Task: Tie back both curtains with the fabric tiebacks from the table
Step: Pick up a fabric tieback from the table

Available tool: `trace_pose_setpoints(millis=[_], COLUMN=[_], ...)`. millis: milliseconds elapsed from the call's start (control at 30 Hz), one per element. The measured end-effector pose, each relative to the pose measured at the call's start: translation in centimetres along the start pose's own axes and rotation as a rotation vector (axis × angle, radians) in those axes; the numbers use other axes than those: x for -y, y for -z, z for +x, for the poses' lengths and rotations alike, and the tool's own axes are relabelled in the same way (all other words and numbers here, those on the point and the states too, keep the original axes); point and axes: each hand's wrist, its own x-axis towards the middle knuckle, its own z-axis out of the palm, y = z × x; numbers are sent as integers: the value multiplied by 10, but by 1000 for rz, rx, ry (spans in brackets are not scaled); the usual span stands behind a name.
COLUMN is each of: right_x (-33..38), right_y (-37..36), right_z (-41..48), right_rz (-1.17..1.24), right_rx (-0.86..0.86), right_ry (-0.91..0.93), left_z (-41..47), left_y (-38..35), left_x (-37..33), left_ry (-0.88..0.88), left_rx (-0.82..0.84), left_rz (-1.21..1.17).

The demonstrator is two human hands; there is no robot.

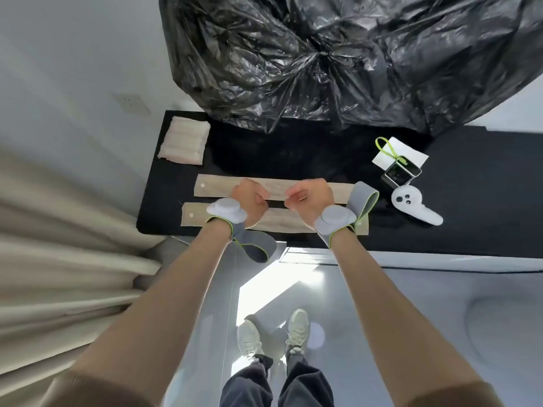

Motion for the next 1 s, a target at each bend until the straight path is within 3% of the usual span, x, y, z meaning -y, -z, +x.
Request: trace_pose_setpoints(millis=[400,600,733,1000], right_x=[-67,-74,-76,-45], right_y=[-30,-45,-48,-32], right_z=[31,41,44,37], right_rz=[-85,-203,-285,-329], right_rx=[-13,41,75,95], right_ry=[-111,-85,-44,-1], left_z=[22,28,28,14], left_y=[-52,-66,-61,-22], left_x=[13,19,16,5], left_ry=[71,24,10,36], left_rx=[72,-17,15,50], left_rz=[211,310,381,175])
